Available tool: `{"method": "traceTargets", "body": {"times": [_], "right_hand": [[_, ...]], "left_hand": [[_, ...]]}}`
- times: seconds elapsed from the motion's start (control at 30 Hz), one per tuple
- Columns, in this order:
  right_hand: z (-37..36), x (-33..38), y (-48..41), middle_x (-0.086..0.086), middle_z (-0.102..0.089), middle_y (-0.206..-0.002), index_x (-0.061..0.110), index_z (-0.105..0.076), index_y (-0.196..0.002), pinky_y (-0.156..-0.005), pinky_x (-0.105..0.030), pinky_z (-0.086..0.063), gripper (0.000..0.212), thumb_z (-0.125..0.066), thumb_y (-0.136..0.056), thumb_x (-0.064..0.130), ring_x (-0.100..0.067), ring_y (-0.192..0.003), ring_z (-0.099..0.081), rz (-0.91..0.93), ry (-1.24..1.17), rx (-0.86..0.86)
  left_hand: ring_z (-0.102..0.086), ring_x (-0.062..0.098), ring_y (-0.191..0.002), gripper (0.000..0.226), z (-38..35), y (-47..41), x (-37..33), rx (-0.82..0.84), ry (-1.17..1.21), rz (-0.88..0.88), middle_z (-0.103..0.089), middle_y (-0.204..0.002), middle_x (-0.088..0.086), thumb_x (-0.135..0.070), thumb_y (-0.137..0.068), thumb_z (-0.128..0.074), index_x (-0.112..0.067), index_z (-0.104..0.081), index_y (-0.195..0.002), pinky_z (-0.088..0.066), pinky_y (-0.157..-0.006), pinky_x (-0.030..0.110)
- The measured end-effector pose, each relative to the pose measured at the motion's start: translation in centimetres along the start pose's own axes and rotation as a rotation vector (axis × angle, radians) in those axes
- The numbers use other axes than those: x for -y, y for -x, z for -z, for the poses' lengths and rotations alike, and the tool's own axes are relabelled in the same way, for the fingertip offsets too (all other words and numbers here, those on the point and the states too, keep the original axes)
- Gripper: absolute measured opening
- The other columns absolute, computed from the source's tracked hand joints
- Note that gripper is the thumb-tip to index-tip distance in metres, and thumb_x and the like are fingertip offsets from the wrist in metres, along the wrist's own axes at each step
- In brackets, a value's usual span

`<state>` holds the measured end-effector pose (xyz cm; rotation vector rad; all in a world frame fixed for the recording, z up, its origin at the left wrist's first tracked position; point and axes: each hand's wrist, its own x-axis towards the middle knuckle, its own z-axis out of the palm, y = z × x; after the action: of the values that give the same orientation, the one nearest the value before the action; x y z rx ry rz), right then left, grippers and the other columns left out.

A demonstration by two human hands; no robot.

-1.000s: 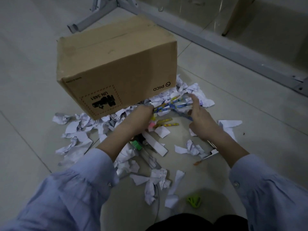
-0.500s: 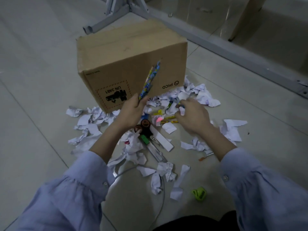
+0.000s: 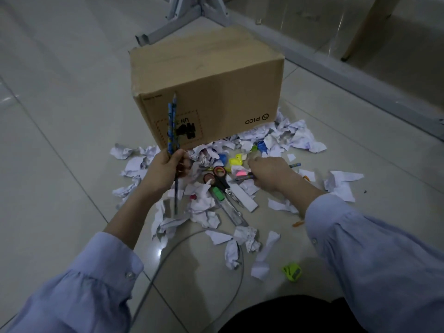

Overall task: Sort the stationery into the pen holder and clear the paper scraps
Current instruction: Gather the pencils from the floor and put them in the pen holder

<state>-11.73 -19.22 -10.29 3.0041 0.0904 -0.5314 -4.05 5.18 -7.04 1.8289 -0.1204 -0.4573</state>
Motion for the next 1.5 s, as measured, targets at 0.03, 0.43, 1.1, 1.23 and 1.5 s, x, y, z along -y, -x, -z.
{"method": "traceTargets", "body": {"times": [0.03,0.43,1.1,1.23,1.5], "right_hand": [[0.0,-0.1,0.2,-0.013,-0.058,-0.114,0.008,-0.051,-0.115,-0.067,-0.033,-0.036,0.029,-0.052,-0.093,0.027,-0.032,-0.100,-0.060,0.005,0.036,0.007],[2.8,-7.1,5.5,-0.001,-0.044,-0.065,0.019,-0.045,-0.061,-0.053,-0.025,-0.027,0.035,-0.041,-0.091,0.035,-0.025,-0.065,-0.048,-0.241,-0.230,0.012],[-0.7,-6.6,14.0,-0.009,-0.058,-0.075,0.010,-0.041,-0.100,-0.049,-0.026,-0.035,0.008,-0.038,-0.095,0.006,-0.018,-0.054,-0.049,-0.529,-1.091,-0.247],[1.2,-5.6,14.6,-0.007,-0.051,-0.073,0.018,-0.047,-0.094,-0.042,-0.021,-0.030,0.011,-0.038,-0.093,0.010,-0.014,-0.048,-0.037,-0.609,-1.208,-0.312],[7.7,-5.1,19.3,0.004,-0.028,-0.050,0.019,-0.055,-0.100,-0.039,-0.016,-0.018,0.041,-0.035,-0.096,0.056,-0.009,-0.036,-0.019,-0.601,-1.579,-0.526]], "left_hand": [[-0.055,0.011,-0.055,0.026,0.1,0.3,0.1,0.011,0.017,0.006,-0.060,-0.068,0.001,-0.020,-0.102,-0.038,-0.015,-0.055,-0.083,-0.049,-0.051,0.018],[-0.027,0.006,-0.038,0.021,-2.2,2.3,0.3,0.036,0.029,0.085,-0.036,-0.059,-0.003,-0.022,-0.102,-0.035,-0.018,-0.050,-0.089,-0.023,-0.038,0.017],[-0.040,0.009,-0.040,0.038,-2.6,4.3,-2.6,0.034,0.177,0.056,-0.042,-0.044,-0.007,-0.029,-0.102,-0.034,-0.013,-0.049,-0.072,-0.041,-0.046,0.021],[-0.045,0.011,-0.040,0.030,-2.3,4.2,-4.7,0.055,0.204,0.068,-0.051,-0.053,-0.003,-0.025,-0.102,-0.036,-0.012,-0.051,-0.080,-0.041,-0.041,0.023],[-0.028,0.006,-0.037,0.027,-2.6,3.8,-12.0,0.173,0.247,-0.061,-0.043,-0.051,-0.009,-0.029,-0.101,-0.038,-0.015,-0.055,-0.085,-0.023,-0.038,0.017]]}}
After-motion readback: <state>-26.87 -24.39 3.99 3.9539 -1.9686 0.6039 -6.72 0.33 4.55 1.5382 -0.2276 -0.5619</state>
